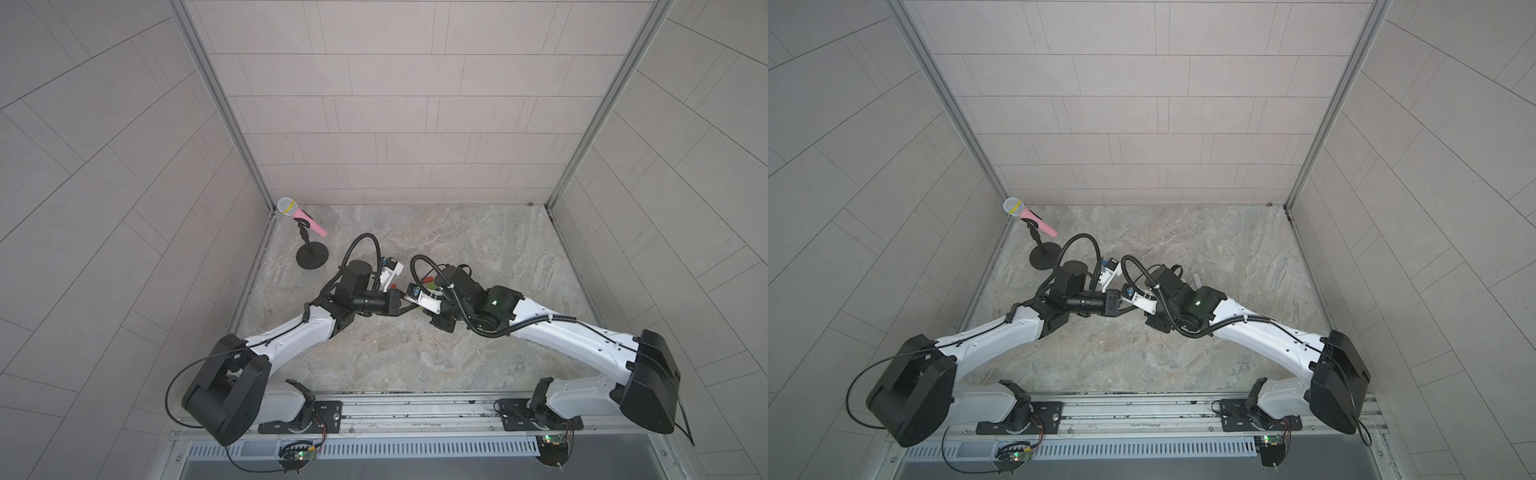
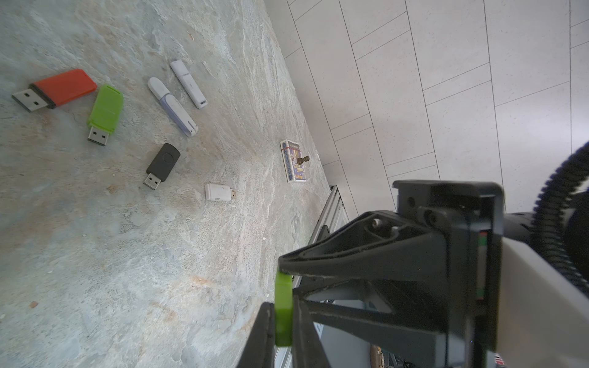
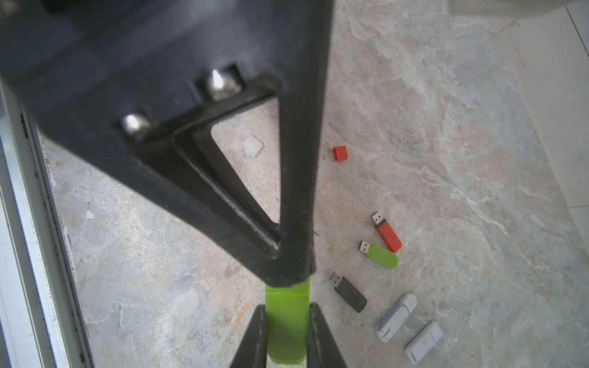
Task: Close the usb drive cover
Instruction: Close the cover of the USB drive.
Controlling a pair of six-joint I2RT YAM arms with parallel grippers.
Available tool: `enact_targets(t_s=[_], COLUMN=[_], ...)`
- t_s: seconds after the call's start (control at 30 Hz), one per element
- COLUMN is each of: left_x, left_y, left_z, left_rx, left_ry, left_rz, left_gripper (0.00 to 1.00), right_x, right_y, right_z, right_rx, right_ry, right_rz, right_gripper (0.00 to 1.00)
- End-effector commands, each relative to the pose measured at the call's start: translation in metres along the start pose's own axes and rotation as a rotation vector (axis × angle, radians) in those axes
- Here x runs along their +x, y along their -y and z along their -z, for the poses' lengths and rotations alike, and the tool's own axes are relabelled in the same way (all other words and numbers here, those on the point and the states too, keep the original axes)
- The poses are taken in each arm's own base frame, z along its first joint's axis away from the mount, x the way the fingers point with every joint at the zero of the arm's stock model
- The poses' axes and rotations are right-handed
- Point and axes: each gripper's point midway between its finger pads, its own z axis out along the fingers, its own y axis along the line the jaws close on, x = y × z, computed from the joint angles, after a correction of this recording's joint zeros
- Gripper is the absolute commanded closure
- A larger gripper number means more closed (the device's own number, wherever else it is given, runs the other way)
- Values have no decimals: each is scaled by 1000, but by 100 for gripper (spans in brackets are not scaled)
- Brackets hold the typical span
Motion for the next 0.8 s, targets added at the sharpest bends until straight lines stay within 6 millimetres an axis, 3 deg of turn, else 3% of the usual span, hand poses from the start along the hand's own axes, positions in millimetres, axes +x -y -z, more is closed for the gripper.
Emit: enact_targets(t_s=[0.0,0.77], left_x=[13,28], left_y=[-3,1], left_z=[-7,-19], left_rx=[3,44], left_ry=[-57,-129], left_rz=[13,36], left_gripper=[93,93], right_x=[-76,-121], right_y=[11,17], right_z=[26,51], right_rx=[19,8], right_ry=[269,422], right_rz=[0,-16], right_gripper=[85,88])
